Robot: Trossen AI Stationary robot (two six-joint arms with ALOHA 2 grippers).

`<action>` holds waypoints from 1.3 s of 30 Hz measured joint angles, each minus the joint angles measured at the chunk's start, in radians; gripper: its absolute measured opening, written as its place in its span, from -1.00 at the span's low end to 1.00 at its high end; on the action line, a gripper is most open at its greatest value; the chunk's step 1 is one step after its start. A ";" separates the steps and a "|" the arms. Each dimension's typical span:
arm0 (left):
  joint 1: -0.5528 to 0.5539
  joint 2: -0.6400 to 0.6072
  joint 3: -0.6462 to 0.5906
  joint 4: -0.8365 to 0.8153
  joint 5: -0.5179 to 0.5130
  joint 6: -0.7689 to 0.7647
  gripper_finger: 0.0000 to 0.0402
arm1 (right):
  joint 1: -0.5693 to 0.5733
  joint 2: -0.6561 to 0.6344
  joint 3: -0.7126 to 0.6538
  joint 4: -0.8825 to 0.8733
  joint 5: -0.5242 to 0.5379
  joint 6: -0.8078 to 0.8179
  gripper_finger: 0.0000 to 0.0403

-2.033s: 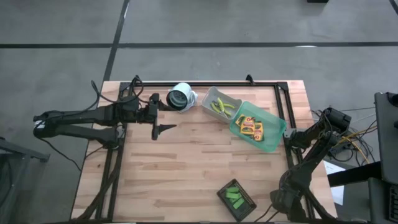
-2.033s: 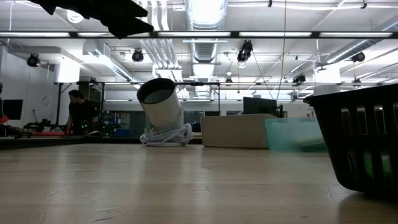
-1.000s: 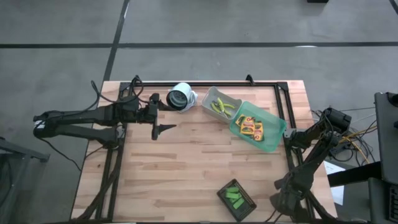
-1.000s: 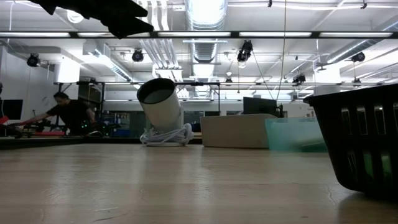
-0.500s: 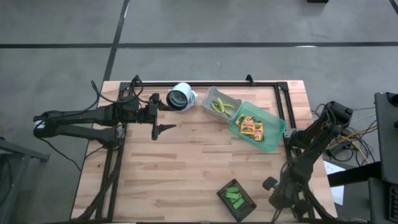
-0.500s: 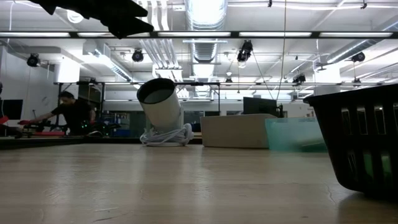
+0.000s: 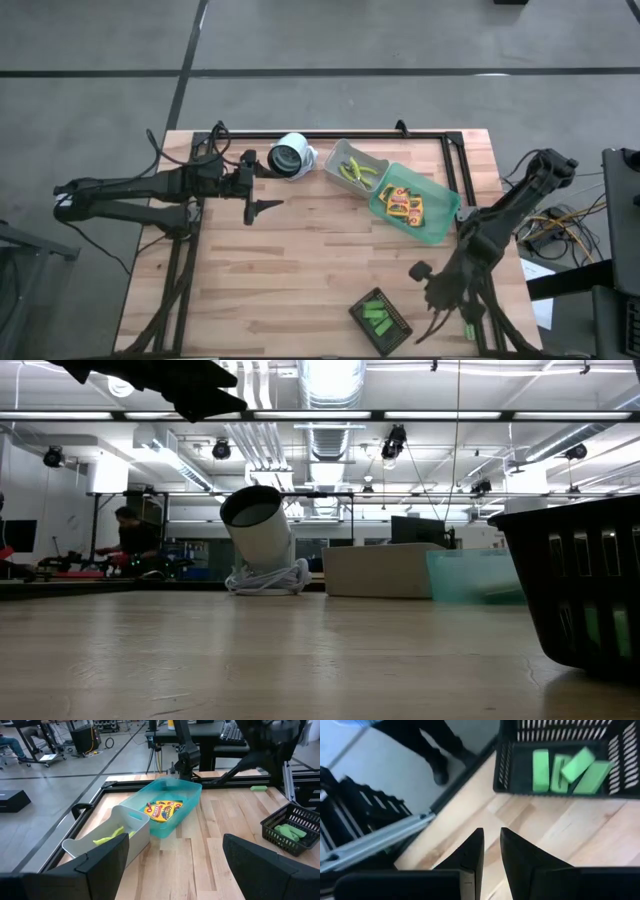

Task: Pick & Place School Supplies
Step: Put the green eraser into the black bin

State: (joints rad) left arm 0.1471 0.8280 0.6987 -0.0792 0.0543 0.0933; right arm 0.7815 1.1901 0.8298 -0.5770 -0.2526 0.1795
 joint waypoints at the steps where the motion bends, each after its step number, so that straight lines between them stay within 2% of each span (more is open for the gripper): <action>1: 0.000 0.000 0.000 0.000 0.000 0.000 0.63 | 0.001 -0.016 0.002 -0.001 0.000 0.000 -0.70; 6: 0.000 0.000 0.000 0.000 0.000 0.000 0.63 | 0.001 -0.065 0.052 -0.002 -0.006 0.041 -0.70; 11: 0.000 0.000 0.000 -0.001 0.000 0.000 0.63 | 0.001 -0.054 0.110 -0.002 -0.006 0.042 -0.70; 17: 0.000 0.000 0.000 -0.002 0.000 0.000 0.63 | 0.001 -0.012 0.120 -0.073 -0.013 -0.044 -0.70; 19: 0.000 0.000 0.000 -0.003 0.000 0.000 0.63 | 0.004 -0.004 0.107 -0.079 -0.067 -0.086 -0.70; 23: 0.000 0.000 0.000 -0.006 0.000 0.000 0.63 | 0.034 0.010 0.071 -0.096 -0.254 -0.169 -0.70; 25: 0.000 0.000 0.000 -0.007 0.000 0.000 0.63 | 0.055 0.011 0.047 -0.098 -0.303 -0.221 -0.70; 31: 0.000 0.000 0.000 -0.007 0.000 0.000 0.63 | 0.126 0.026 -0.033 -0.070 -0.307 -0.432 -0.70; 39: 0.000 0.000 0.000 -0.010 0.000 0.000 0.63 | 0.157 0.123 -0.029 -0.022 -0.355 -0.452 -0.70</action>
State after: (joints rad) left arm 0.1471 0.8280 0.6991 -0.0895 0.0540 0.0933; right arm 0.9386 1.3133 0.8007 -0.5988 -0.6079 -0.2730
